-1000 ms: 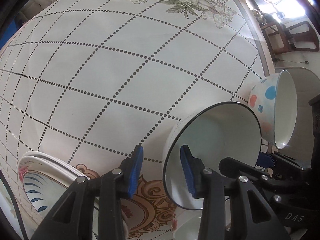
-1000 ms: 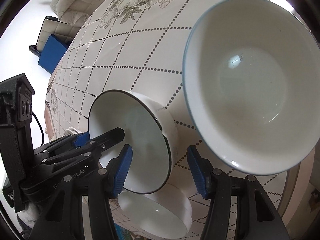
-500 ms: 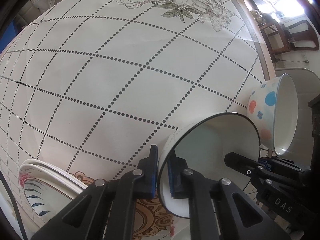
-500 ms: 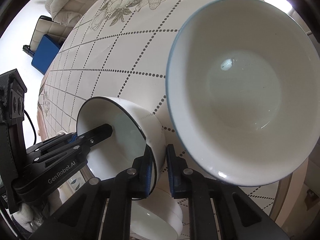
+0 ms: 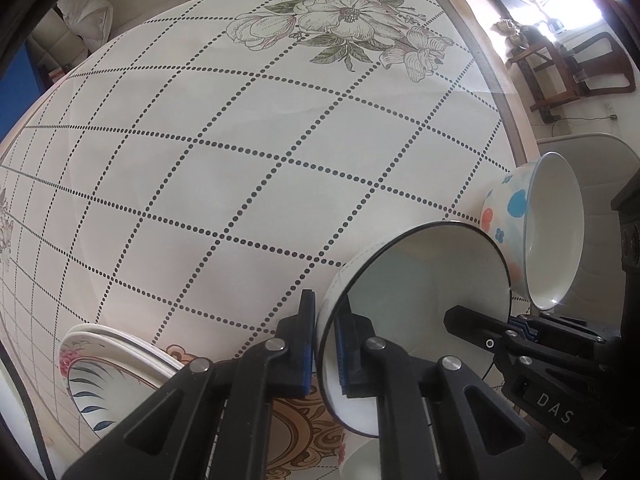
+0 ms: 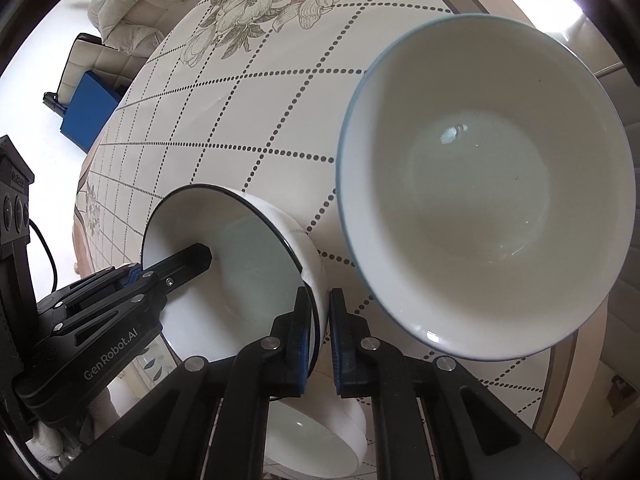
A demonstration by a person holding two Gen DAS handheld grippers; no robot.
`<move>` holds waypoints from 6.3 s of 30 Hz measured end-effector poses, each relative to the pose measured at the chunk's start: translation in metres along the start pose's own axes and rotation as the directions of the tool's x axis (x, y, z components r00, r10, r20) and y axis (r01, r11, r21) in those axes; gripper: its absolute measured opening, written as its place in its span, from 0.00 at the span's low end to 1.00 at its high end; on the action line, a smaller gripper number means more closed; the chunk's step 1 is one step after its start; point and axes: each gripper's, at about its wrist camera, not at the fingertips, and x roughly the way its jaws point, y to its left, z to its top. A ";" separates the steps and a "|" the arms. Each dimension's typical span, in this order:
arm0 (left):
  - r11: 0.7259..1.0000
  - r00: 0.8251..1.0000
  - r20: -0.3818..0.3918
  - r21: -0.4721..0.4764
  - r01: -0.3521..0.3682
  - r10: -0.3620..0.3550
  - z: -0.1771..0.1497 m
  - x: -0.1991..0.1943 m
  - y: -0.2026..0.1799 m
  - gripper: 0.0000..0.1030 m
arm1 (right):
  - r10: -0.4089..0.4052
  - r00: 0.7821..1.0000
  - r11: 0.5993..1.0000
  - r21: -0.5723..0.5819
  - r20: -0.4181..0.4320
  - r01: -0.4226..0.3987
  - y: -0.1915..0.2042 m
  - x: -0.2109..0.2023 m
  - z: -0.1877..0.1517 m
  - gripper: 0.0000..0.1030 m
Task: Organize plates and bowls
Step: 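Carry the bowl stack with both tools and lower it beside the plate stack, then open both tools and withdraw from the bowl stack, then grasp the polka-dot bowl rim with the left tool while the right tool grips it, then lift the polka-dot bowl with both tools toward the bowl stack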
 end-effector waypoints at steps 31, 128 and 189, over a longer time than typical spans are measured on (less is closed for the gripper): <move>0.997 0.998 0.045 0.071 0.035 -0.038 -0.075 -0.061 -0.019 0.07 | 0.019 0.998 1.000 -0.018 0.052 -0.018 0.010 -0.079 -0.089 0.10; 0.995 0.998 0.052 0.092 -0.027 0.022 0.063 -0.010 -0.097 0.66 | -0.082 0.983 0.996 0.043 0.166 0.076 -0.115 -0.112 0.039 0.63; 0.993 1.000 -0.014 0.114 -0.003 0.005 0.054 -0.005 -0.089 0.06 | -0.108 0.993 0.994 -0.009 -0.039 0.107 -0.066 -0.054 0.048 0.07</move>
